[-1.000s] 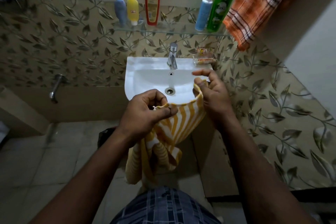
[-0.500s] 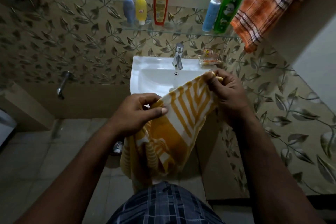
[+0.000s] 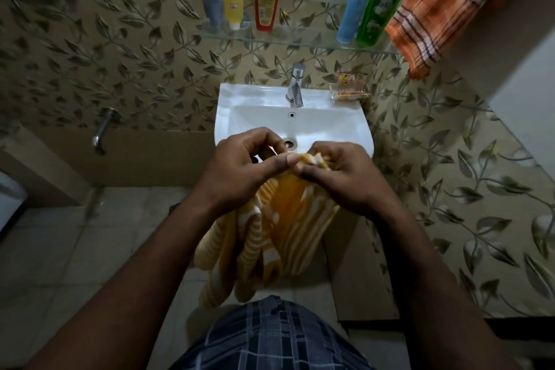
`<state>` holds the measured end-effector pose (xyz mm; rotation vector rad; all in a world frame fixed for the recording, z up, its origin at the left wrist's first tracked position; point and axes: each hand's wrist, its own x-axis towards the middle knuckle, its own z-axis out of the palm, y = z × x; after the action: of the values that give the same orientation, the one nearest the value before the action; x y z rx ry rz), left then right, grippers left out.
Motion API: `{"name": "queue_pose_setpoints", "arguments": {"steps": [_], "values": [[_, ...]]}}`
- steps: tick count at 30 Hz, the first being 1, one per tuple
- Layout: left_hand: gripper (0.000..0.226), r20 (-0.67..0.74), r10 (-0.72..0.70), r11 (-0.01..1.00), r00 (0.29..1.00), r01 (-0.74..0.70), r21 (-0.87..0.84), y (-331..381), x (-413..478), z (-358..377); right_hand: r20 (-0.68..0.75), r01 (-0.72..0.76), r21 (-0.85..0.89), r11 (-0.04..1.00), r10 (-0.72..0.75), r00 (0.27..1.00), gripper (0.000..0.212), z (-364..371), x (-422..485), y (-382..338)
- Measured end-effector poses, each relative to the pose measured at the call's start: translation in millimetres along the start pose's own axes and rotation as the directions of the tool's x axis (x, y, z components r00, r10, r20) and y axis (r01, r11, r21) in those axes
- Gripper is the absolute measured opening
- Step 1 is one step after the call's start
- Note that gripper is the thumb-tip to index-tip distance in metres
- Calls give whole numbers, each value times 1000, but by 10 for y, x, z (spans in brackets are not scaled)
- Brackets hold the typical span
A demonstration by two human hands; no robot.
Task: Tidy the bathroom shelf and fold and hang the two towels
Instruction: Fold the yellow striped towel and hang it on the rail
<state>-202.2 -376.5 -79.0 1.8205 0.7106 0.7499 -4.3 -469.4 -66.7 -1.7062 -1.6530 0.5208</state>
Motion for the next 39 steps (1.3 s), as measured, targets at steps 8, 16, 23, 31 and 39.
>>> {"name": "queue_pose_setpoints", "arguments": {"steps": [8, 16, 23, 31, 39], "values": [[14, 312, -103, 987, 944, 59, 148, -201, -99, -164, -194, -85, 643, 761, 269, 944, 38, -209, -50, 276], [17, 42, 8, 997, 999, -12, 74, -52, 44, 0, 100, -39, -38, 999, 42, 994, 32, 183, 34, 59], [18, 354, -234, 885, 906, 48, 464, -218, -60, -165, -281, -24, 688, 725, 297, 912, 19, -286, 34, 176], [59, 246, -586, 443, 772, 50, 895, -400, 31, -388, -275, -93, 460, 883, 242, 931, 15, -206, 76, 185], [45, 195, -53, 975, 979, 8, 223, -167, 78, 114, -115, -72, 486, 871, 145, 983, 23, 134, 117, 20]]}}
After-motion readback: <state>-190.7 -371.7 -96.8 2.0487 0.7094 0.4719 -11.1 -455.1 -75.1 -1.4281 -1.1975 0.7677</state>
